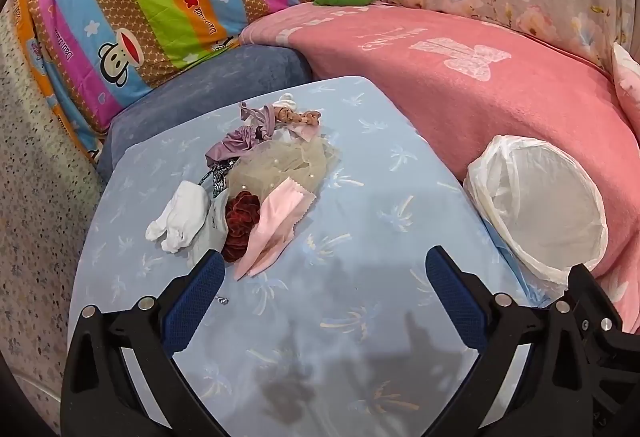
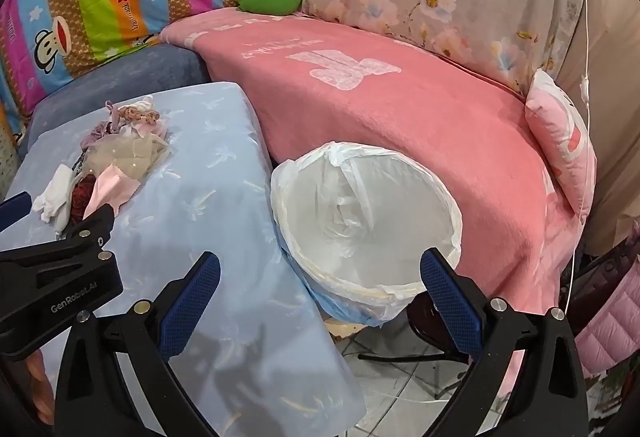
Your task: Collect trash
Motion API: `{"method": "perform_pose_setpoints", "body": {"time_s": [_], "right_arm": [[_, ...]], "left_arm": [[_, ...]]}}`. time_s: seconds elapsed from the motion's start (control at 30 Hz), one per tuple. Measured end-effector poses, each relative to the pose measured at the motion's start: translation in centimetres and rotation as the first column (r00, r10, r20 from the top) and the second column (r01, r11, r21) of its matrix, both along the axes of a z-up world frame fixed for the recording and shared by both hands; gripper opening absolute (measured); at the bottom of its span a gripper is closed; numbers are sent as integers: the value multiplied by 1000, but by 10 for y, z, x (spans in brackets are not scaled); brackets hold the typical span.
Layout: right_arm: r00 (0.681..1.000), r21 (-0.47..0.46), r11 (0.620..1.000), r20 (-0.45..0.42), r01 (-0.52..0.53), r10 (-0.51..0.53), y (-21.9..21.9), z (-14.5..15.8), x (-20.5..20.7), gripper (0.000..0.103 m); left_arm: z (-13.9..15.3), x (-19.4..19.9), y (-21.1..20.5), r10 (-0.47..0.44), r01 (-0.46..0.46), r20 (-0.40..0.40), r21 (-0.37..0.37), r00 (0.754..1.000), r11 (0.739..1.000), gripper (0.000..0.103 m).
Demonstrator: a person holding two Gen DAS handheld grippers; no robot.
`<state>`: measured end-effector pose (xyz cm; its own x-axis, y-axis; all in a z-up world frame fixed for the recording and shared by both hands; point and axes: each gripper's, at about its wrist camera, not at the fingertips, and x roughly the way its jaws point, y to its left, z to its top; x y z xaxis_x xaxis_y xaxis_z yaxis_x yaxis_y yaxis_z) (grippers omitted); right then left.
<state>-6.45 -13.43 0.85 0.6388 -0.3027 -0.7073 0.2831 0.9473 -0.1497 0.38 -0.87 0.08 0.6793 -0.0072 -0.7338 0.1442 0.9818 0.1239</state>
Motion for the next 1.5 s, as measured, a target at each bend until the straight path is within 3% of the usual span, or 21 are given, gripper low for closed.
{"method": "perform_pose_setpoints", "body": {"time_s": [1.5], "right_arm": [[1000,-13,1000,13,16,-16,-2,8,6,97]], "left_arm": [[4,4,-1,5,-5,3,-4,1000,1000,96]]}}
